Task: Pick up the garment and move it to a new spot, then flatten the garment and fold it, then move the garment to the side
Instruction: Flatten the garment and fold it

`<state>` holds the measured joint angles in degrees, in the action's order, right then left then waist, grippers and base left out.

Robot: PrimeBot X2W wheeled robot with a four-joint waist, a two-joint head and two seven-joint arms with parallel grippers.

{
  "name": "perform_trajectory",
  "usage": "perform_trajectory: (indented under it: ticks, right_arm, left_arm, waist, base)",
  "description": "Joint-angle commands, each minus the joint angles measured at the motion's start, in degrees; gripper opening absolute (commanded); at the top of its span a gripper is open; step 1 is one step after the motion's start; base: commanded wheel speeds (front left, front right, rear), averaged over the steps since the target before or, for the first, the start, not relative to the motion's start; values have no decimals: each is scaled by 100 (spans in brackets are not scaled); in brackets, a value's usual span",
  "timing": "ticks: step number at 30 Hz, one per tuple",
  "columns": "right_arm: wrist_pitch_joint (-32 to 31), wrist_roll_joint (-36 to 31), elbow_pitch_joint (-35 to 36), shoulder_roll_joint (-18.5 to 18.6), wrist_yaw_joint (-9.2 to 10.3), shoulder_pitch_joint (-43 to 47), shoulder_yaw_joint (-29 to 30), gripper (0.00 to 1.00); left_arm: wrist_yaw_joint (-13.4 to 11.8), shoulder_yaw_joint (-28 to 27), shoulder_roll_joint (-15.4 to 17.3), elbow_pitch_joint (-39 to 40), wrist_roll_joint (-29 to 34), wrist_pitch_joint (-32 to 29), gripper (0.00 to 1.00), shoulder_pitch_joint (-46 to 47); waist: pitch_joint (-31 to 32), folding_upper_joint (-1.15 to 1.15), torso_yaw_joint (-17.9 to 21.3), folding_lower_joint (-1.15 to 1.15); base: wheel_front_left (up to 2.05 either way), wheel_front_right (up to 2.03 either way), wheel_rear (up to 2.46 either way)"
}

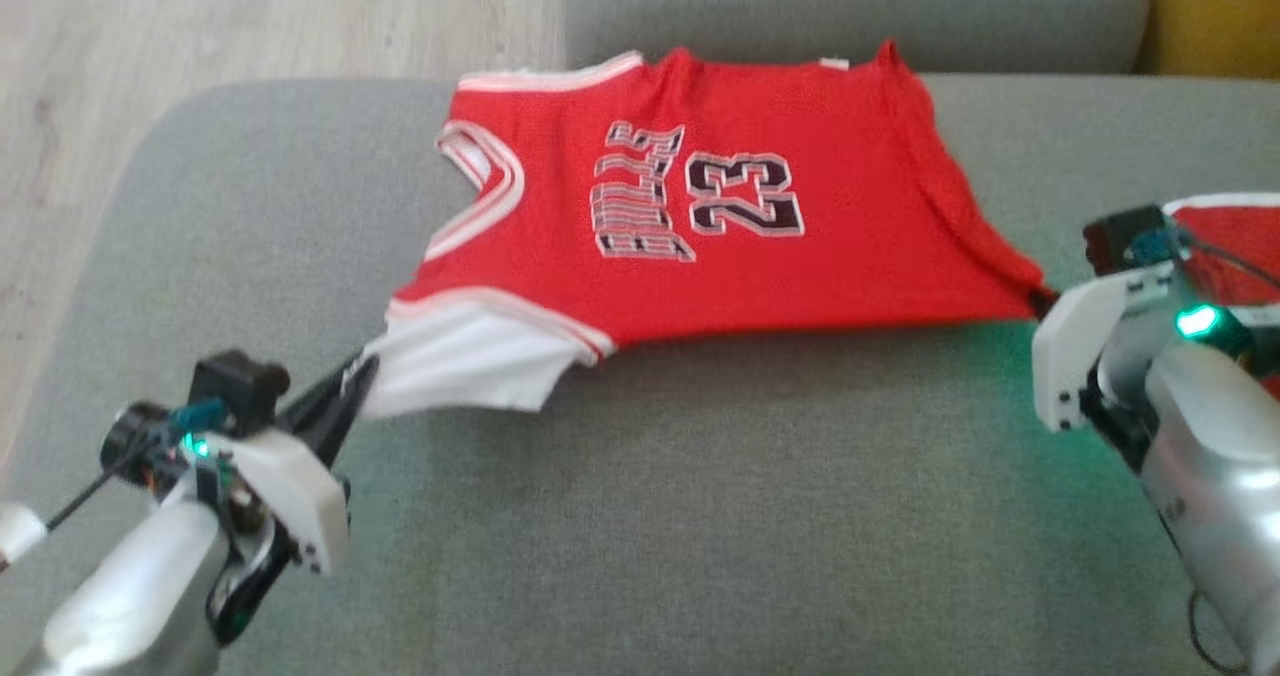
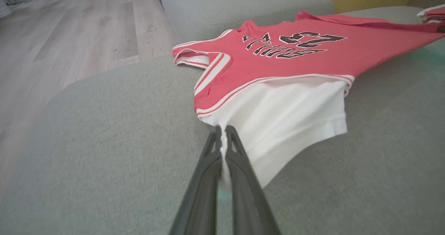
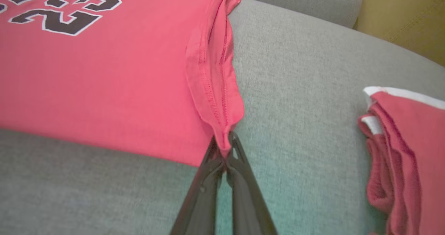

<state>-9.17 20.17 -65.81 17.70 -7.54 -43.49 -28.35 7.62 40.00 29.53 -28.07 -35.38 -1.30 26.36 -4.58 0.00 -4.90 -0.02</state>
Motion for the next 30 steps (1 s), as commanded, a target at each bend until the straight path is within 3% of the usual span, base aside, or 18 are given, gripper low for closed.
perform_trajectory:
  ticks: [1,7,15,21,30]
  right_arm:
    - [-92,227,282,256,5,96,-184,0]
    - [-665,1446,1489,865,5,844,-796,0]
    - [-913,2289,2504,1414,5,1296,-742,0]
    - [-984,2211,2685,1382,5,1108,-506,0]
    - [-1187,1811,2519,964,5,346,-195,0]
  left_arm:
    - [-51,-246,403,233,-79,-76,0,83]
    - [-353,-202,824,1217,-277,-639,0,-637]
    - [-752,-256,1110,2221,-387,-1055,0,-977]
    - [-728,-267,1050,2182,-318,-1197,0,-561]
    - [-404,-222,880,1290,-224,-1597,0,572]
  waist:
    - [142,0,6,2]
    - [455,0,50,2]
    - [535,0,110,2]
    - [270,0,150,2]
    - [-280,0,223,2]
  base:
    - [0,0,0]
    - [0,0,0]
    - [0,0,0]
    - [0,0,0]
    - [0,0,0]
